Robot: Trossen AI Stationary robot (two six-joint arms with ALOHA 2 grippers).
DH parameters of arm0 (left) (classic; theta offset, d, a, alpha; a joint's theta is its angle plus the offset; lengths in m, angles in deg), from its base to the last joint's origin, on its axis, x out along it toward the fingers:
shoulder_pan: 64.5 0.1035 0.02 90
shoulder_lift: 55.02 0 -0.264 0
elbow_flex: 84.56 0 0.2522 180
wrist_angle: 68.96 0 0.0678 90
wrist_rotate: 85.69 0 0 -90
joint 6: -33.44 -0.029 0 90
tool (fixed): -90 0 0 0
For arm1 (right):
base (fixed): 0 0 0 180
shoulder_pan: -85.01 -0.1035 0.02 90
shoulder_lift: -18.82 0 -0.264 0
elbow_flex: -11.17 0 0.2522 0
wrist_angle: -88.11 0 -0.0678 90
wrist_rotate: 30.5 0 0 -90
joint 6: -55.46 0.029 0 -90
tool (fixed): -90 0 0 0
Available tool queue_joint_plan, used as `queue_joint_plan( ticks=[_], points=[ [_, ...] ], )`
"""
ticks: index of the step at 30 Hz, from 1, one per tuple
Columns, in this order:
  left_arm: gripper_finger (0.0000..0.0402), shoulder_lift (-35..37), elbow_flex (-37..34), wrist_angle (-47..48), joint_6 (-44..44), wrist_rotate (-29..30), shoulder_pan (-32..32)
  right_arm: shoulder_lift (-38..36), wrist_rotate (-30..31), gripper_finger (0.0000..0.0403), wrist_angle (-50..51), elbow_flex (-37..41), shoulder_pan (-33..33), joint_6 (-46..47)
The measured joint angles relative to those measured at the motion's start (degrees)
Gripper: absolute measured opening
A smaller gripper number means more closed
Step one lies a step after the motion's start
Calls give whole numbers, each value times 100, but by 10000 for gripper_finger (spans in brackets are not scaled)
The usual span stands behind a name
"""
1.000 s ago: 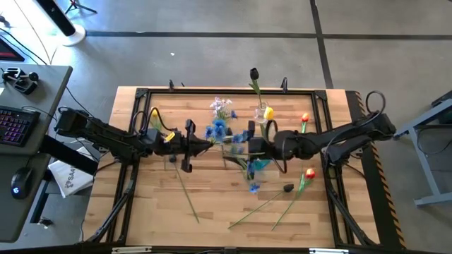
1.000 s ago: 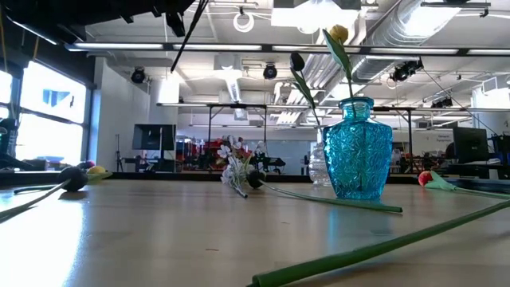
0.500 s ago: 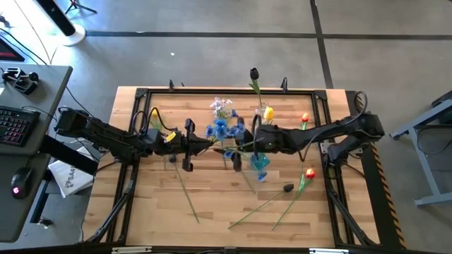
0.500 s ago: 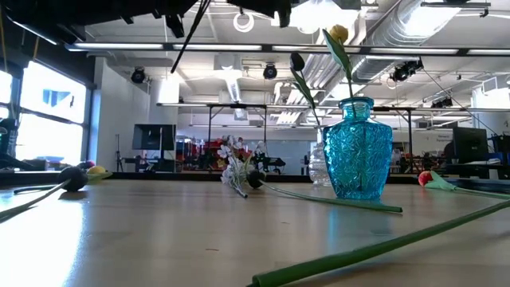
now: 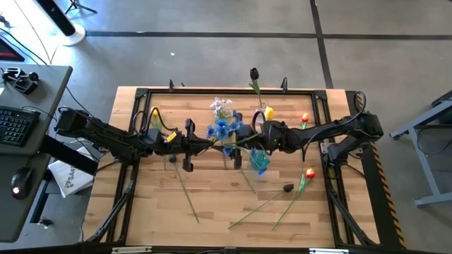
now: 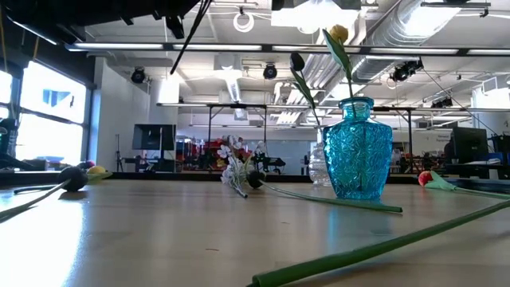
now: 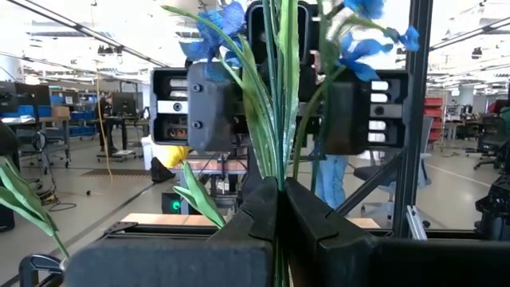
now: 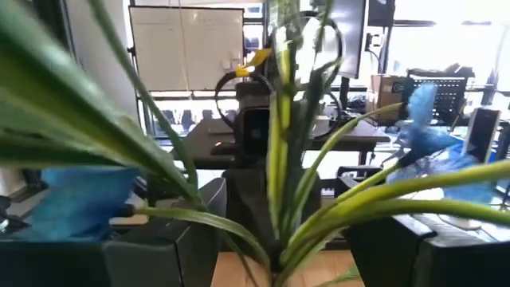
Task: Sort flowers into vase by color
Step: Put the blue flower into the transparent flower vase
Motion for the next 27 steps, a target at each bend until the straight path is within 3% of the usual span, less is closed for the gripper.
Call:
queue_joint_plan(
  ticks=[8,12,21,27],
  points=[
    [4,1,0,59,-1,1,0,184,-20,215,-118,0,64,114],
    [12,1,0,89,-1,147,0,311,-238,170,-338,0,62,-117],
    [35,1,0,243,-47,287,-2,306,-264,13,-384,0,64,-211],
    [77,32,0,509,-151,299,-4,220,-238,11,-136,0,62,-125]
  ],
)
